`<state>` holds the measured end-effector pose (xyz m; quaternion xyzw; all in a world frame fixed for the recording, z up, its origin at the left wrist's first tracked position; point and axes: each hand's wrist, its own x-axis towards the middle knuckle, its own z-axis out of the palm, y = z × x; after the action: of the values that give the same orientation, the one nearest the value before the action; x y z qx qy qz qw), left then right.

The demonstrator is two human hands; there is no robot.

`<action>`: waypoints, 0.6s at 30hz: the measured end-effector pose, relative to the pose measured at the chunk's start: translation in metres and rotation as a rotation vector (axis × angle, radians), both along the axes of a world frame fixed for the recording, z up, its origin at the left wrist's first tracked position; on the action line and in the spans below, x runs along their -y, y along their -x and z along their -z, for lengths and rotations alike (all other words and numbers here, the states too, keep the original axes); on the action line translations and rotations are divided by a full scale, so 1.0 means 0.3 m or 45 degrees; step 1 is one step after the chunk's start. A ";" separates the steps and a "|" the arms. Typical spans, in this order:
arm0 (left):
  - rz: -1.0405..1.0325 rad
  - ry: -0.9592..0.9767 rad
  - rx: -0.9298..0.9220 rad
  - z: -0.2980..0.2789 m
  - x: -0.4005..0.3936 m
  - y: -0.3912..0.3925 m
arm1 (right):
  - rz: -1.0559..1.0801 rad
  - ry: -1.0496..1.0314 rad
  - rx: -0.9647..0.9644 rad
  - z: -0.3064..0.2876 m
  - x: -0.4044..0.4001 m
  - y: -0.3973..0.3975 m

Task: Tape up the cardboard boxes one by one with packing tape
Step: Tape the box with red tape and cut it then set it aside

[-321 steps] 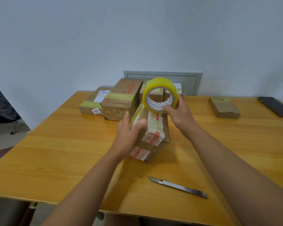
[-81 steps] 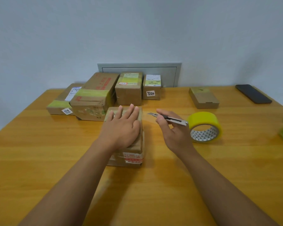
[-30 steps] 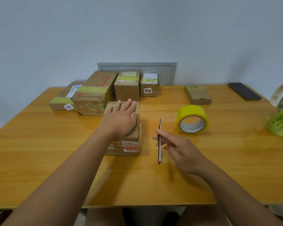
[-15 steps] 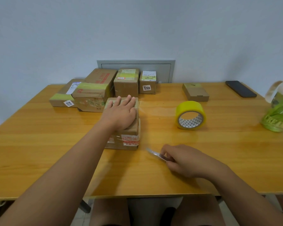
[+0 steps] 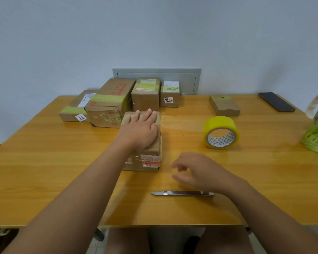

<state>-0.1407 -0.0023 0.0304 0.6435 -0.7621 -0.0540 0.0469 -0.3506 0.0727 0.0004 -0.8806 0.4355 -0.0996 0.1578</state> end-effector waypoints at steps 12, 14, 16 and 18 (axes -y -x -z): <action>0.006 -0.008 0.015 -0.002 0.002 -0.002 | 0.222 1.023 0.018 0.042 0.333 -0.144; 0.008 -0.010 0.016 -0.002 0.002 -0.003 | 0.205 1.023 0.063 0.055 0.342 -0.139; 0.014 -0.020 0.015 -0.005 0.002 -0.006 | 0.193 1.018 0.076 0.060 0.342 -0.128; 0.037 -0.042 0.017 -0.009 0.001 -0.012 | 0.185 1.038 0.097 0.055 0.337 -0.115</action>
<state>-0.1372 -0.0026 0.0332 0.6333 -0.7708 -0.0629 0.0303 -0.3162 -0.0284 -0.0162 -0.8337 0.4152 -0.3074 -0.1952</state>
